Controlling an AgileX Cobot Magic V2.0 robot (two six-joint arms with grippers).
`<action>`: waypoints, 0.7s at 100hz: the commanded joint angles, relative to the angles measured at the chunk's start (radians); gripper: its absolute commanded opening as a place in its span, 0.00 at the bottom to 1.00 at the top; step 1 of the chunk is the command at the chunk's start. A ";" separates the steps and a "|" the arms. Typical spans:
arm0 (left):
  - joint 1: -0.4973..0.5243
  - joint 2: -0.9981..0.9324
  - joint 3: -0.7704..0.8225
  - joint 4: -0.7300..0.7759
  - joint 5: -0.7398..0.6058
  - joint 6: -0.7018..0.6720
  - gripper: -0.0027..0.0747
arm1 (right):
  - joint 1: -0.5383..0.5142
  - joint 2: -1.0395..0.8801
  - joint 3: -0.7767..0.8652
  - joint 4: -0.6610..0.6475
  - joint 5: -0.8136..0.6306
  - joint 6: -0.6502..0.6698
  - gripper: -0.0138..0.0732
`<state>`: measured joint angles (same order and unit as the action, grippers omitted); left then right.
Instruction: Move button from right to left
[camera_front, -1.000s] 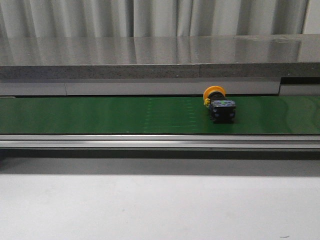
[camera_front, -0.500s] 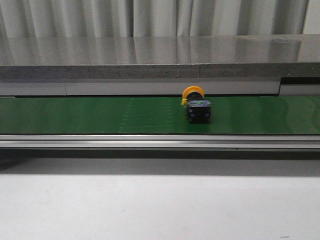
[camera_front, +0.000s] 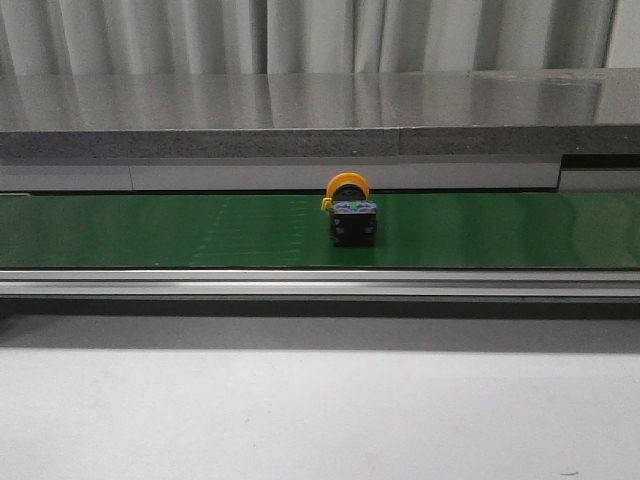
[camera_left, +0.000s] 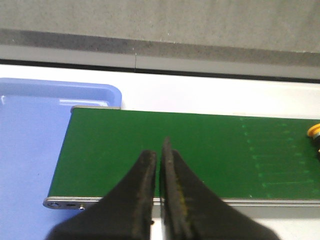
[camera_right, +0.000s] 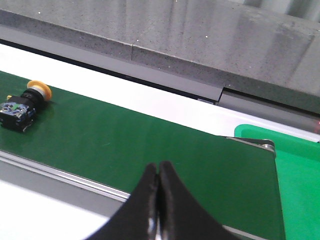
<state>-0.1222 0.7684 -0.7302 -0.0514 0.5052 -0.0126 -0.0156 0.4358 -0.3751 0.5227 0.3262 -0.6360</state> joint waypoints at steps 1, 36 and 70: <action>-0.006 0.067 -0.070 -0.015 -0.038 -0.012 0.04 | 0.003 0.002 -0.025 0.021 -0.059 -0.008 0.08; -0.006 0.243 -0.098 -0.032 -0.042 -0.012 0.04 | 0.003 0.002 -0.025 0.021 -0.059 -0.008 0.08; -0.006 0.254 -0.098 -0.033 -0.044 -0.012 0.57 | 0.003 0.002 -0.025 0.021 -0.059 -0.008 0.08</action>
<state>-0.1222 1.0337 -0.7931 -0.0712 0.5241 -0.0126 -0.0156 0.4358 -0.3751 0.5227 0.3262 -0.6360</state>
